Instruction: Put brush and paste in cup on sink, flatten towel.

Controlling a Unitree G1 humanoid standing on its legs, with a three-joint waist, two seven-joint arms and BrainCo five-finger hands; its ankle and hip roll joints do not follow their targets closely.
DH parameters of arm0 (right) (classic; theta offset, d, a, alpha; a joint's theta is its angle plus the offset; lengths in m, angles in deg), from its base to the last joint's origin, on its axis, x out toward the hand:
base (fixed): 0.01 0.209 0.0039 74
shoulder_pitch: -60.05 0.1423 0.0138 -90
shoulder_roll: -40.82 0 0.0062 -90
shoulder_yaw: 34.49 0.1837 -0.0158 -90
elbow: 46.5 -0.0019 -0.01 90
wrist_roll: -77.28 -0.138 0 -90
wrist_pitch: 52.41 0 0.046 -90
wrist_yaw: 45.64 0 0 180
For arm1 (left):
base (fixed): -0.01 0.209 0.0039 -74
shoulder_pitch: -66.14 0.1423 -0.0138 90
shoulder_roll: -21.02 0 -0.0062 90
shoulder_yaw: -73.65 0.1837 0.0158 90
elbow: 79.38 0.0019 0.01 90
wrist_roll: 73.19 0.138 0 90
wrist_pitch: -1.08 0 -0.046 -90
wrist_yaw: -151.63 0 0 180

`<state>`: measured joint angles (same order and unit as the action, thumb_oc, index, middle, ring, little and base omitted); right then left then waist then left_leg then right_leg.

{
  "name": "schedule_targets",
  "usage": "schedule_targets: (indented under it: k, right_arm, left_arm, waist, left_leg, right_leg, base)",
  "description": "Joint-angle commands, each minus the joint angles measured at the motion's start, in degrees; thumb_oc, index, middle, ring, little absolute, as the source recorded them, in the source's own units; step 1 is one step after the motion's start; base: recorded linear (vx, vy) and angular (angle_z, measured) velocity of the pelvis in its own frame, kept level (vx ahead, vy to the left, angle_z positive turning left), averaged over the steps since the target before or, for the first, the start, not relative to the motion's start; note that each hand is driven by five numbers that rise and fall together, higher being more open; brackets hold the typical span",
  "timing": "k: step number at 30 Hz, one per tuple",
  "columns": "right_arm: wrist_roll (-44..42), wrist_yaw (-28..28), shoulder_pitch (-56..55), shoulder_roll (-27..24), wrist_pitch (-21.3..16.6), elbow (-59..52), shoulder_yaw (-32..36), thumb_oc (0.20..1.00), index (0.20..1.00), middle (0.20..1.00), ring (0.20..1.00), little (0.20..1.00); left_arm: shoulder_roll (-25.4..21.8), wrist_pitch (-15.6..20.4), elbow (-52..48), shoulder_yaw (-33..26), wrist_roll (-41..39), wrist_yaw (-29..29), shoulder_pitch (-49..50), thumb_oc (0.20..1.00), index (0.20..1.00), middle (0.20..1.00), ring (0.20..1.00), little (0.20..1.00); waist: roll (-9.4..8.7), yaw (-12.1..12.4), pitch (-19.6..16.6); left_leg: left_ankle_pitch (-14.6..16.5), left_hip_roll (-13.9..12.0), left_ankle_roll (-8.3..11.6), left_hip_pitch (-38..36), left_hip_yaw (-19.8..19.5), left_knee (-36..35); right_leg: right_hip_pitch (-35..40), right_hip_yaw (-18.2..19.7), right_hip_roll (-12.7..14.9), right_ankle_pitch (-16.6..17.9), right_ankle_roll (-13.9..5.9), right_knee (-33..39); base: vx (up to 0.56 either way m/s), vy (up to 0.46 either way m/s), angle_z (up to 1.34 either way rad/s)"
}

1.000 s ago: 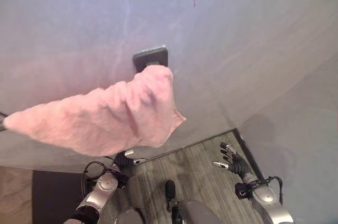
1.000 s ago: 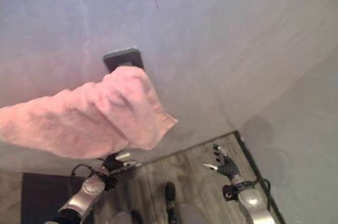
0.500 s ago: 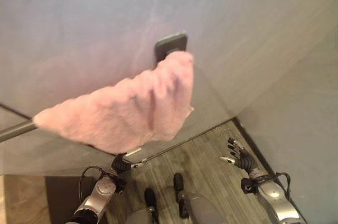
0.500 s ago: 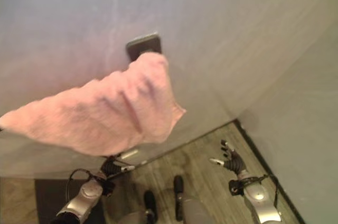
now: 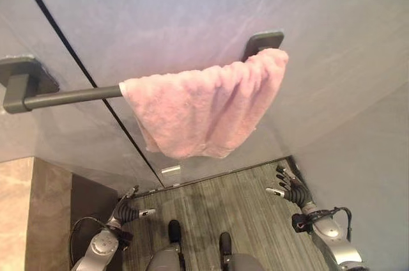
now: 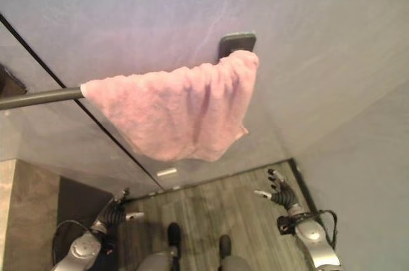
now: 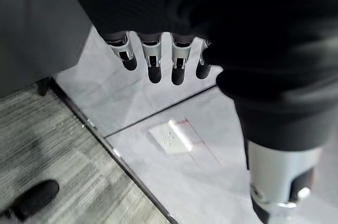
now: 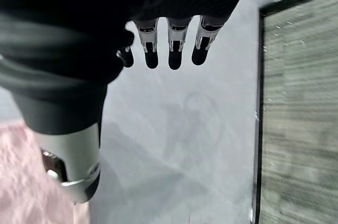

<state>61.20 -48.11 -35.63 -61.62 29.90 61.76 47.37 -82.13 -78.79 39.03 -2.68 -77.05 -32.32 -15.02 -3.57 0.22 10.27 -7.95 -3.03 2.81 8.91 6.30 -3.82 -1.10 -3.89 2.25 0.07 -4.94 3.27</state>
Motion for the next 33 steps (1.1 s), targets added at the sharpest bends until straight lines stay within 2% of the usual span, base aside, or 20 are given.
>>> schedule_targets:
  k: [1,2,3,4,6,7,8,9,10,13,14,16,17,23,25,28,29,30,31,33]
  right_arm:
    - [-1.4,2.5,1.2,-4.3,-3.0,-2.6,5.6,1.000,1.000,1.000,1.000,1.000]
    - [-1.4,2.5,1.2,-4.3,-3.0,-2.6,5.6,1.000,1.000,1.000,1.000,1.000]
    - [-0.9,3.2,1.1,-4.9,-3.0,-2.3,6.4,1.000,1.000,1.000,1.000,1.000]
    - [-0.2,3.7,1.6,-5.8,-2.9,-2.7,6.6,1.000,1.000,1.000,1.000,1.000]
    - [-1.9,3.6,4.7,-7.4,-3.9,-2.7,5.8,1.000,1.000,1.000,1.000,1.000]
    - [-3.5,2.9,4.6,-7.6,-3.8,-2.3,6.4,1.000,1.000,1.000,1.000,1.000]
    - [-4.9,1.7,3.8,-8.3,-3.7,-2.6,7.7,1.000,1.000,1.000,1.000,1.000]
    - [-4.9,1.7,3.7,-8.3,-3.7,-2.6,7.8,1.000,1.000,1.000,1.000,1.000]
    - [-5.2,1.1,4.3,-10.0,-3.5,-2.6,8.2,1.000,1.000,1.000,1.000,1.000]
    - [-5.4,0.3,4.9,-11.7,-3.4,-2.3,8.2,1.000,1.000,1.000,1.000,1.000]
    - [-6.1,-0.5,7.9,-13.7,-3.0,-1.1,6.1,1.000,1.000,1.000,1.000,1.000]
    - [-6.8,-0.6,10.1,-14.3,-2.8,0.3,4.6,1.000,1.000,1.000,1.000,1.000]
    - [-7.1,-1.6,14.0,-15.9,-2.7,1.5,1.2,1.000,1.000,1.000,1.000,1.000]
    - [-7.8,-2.2,25.8,-18.8,-2.3,6.6,-7.4,1.000,1.000,1.000,1.000,1.000]
    - [-7.6,-1.9,32.1,-18.5,-2.3,9.8,-11.5,1.000,1.000,1.000,1.000,1.000]
    - [-8.6,-1.8,35.8,-17.5,-2.1,10.6,-14.1,1.000,1.000,1.000,1.000,1.000]
    - [-10.6,-1.9,39.8,-15.1,-1.8,12.3,-16.9,1.000,1.000,1.000,1.000,1.000]
    - [-10.6,-1.9,39.9,-15.1,-1.8,12.4,-16.9,1.000,1.000,1.000,1.000,1.000]
    - [-11.1,-2.0,45.2,-12.5,-1.1,14.8,-20.8,1.000,1.000,1.000,1.000,1.000]
    - [-11.5,-2.1,47.0,-11.3,-0.8,15.1,-22.5,1.000,1.000,1.000,1.000,1.000]
  left_arm:
    - [-3.3,2.4,-1.5,-1.1,2.7,0.2,-6.1,1.000,1.000,1.000,1.000,1.000]
    - [-3.3,2.4,-1.5,-1.1,2.7,0.2,-6.1,1.000,1.000,1.000,1.000,1.000]
    - [-3.6,2.4,-2.2,-1.2,2.8,0.4,-6.9,1.000,1.000,1.000,1.000,1.000]
    - [-4.1,2.6,-2.8,-1.5,2.8,0.5,-7.3,1.000,1.000,1.000,1.000,1.000]
    - [-4.5,3.3,-3.7,-2.4,2.0,-0.6,-7.1,1.000,1.000,1.000,1.000,1.000]
    - [-4.7,3.4,-4.1,-2.8,1.4,-0.4,-7.1,1.000,1.000,1.000,1.000,1.000]
    - [-5.8,3.5,-4.2,-2.8,1.0,0.2,-7.6,1.000,1.000,1.000,1.000,1.000]
    - [-5.8,3.5,-4.2,-2.7,1.0,0.2,-7.6,1.000,1.000,1.000,1.000,1.000]
    - [-7.9,3.7,-5.3,-2.6,0.8,0.8,-8.3,1.000,1.000,1.000,1.000,1.000]
    - [-9.6,4.0,-6.5,-2.9,0.1,1.5,-8.8,1.000,1.000,1.000,1.000,1.000]
    - [-11.6,4.3,-6.6,-2.2,-0.4,1.7,-10.8,1.000,1.000,1.000,1.000,1.000]
    - [-12.3,4.3,-6.3,-1.2,-0.5,1.6,-12.5,1.000,1.000,1.000,1.000,1.000]
    - [-13.0,4.6,-6.6,0.0,-1.3,1.3,-15.4,1.000,1.000,1.000,1.000,1.000]
    - [-15.6,5.5,-6.1,4.1,-4.6,0.6,-24.8,1.000,1.000,1.000,1.000,1.000]
    - [-15.7,6.0,-4.6,6.1,-4.9,-0.7,-29.9,1.000,1.000,1.000,1.000,1.000]
    - [-13.7,6.4,-3.9,7.8,-6.0,-2.0,-33.5,1.000,1.000,1.000,1.000,1.000]
    - [-11.6,6.5,-3.0,10.6,-8.3,-1.6,-36.9,1.000,1.000,1.000,1.000,1.000]
    - [-11.6,6.5,-2.9,10.6,-8.3,-1.6,-37.0,1.000,1.000,1.000,1.000,1.000]
    - [-10.1,6.4,-1.3,14.5,-10.6,-0.8,-42.1,1.000,1.000,1.000,1.000,1.000]
    - [-9.3,6.5,-1.2,16.3,-11.0,-0.6,-44.2,1.000,1.000,1.000,1.000,1.000]
  waist:
    - [-0.43,-2.7,0.3]
    - [-0.38,-2.7,0.3]
    - [-0.42,-3.4,0.1]
    - [-0.43,-3.0,0.1]
    - [-0.26,-1.7,0.1]
    - [-0.28,-1.8,-0.4]
    - [0.21,-2.4,-1.9]
    - [0.20,-2.4,-1.9]
    - [0.39,-2.4,-3.4]
    - [0.53,-2.5,-4.2]
    - [0.68,-2.2,-4.6]
    - [0.75,-2.0,-4.7]
    - [0.80,-1.5,-4.9]
    - [0.84,-0.8,-5.2]
    - [0.93,-0.5,-5.1]
    - [1.12,-0.4,-4.9]
    - [1.38,-0.4,-5.1]
    - [1.38,-0.4,-5.1]
    - [1.73,-0.4,-5.1]
    - [1.91,-0.4,-4.9]
  left_leg:
    - [4.0,-3.8,2.29,3.1,7.3,11.6]
    - [3.8,-3.9,2.30,3.3,7.3,11.6]
    - [3.7,-6.1,2.58,2.7,10.9,12.1]
    - [4.5,-6.6,2.78,2.0,9.2,12.5]
    - [5.3,-4.9,2.97,1.3,0.0,11.7]
    - [5.7,-4.8,3.04,0.7,-1.3,10.7]
    - [5.3,-4.8,2.68,-1.3,-0.7,7.6]
    - [5.2,-4.8,2.68,-1.4,-0.7,7.4]
    - [5.0,-4.0,2.21,-2.5,-1.6,5.7]
    - [5.1,-3.4,2.07,-3.3,-1.1,4.9]
    - [5.5,-2.7,1.76,-4.0,-0.8,4.6]
    - [5.5,-2.4,1.57,-4.4,-0.5,3.9]
    - [5.1,-2.1,1.46,-5.2,0.2,2.1]
    - [4.2,-1.5,1.65,-5.9,1.2,-0.1]
    - [4.2,-1.4,1.70,-6.3,1.7,-0.4]
    - [4.1,-1.4,1.80,-6.4,2.0,-0.7]
    - [3.7,-1.3,1.94,-6.1,2.0,-1.2]
    - [3.7,-1.3,1.94,-6.1,2.0,-1.1]
    - [3.2,-1.4,2.32,-5.2,1.8,-1.2]
    - [2.9,-1.5,2.47,-4.7,1.7,-1.2]
  right_leg:
    - [-3.0,-2.9,2.3,-1.2,-2.10,-5.1]
    - [-3.2,-2.9,2.2,-1.1,-2.04,-5.0]
    - [-3.2,-4.1,2.5,-1.4,-1.99,-5.4]
    - [-2.8,-4.2,2.5,-1.7,-1.91,-5.8]
    - [-2.6,-2.5,2.5,-1.2,-1.96,-6.4]
    - [-2.7,-2.3,2.8,-1.1,-2.12,-6.8]
    - [-2.2,-2.9,3.3,-1.3,-2.51,-7.4]
    - [-2.2,-3.0,3.3,-1.4,-2.52,-7.4]
    - [-1.7,-3.0,3.9,-1.4,-2.82,-7.4]
    - [-0.9,-3.2,5.0,-0.9,-3.24,-6.6]
    - [-0.5,-2.9,5.8,-0.3,-3.79,-5.9]
    - [-0.6,-2.5,6.2,0.2,-4.11,-5.5]
    - [-0.8,-1.9,6.8,1.2,-4.62,-4.6]
    - [-1.0,-1.9,8.2,2.8,-5.55,-3.0]
    - [-0.9,-1.7,8.6,3.6,-5.83,-2.3]
    - [-0.8,-1.6,8.9,4.2,-5.95,-1.5]
    - [-0.8,-1.8,9.1,4.6,-5.98,-0.8]
    - [-0.8,-1.8,9.1,4.6,-5.99,-0.8]
    - [-1.2,-2.1,9.3,5.2,-5.94,-0.1]
    - [-1.5,-2.2,9.3,5.4,-5.89,0.2]
  base:
    - [-0.13,-0.148,1.13]
    - [-0.14,-0.087,1.46]
    - [-0.04,0.007,1.14]
    - [-0.05,0.020,0.75]
    - [-0.01,0.050,-0.14]
    - [0.06,0.126,-0.42]
    - [0.06,0.104,-0.24]
    - [0.12,0.169,0.08]
    - [0.07,0.094,0.25]
    - [0.06,0.148,0.09]
    - [0.04,0.143,-0.04]
    - [0.01,0.130,-0.05]
    - [0.00,0.116,-0.14]
    - [0.00,0.063,-0.09]
    - [-0.01,0.038,-0.02]
    - [-0.02,0.011,-0.14]
    - [-0.01,0.000,-0.11]
    - [-0.05,-0.010,-0.03]
    - [-0.04,-0.010,-0.03]
    - [-0.06,-0.016,-0.02]
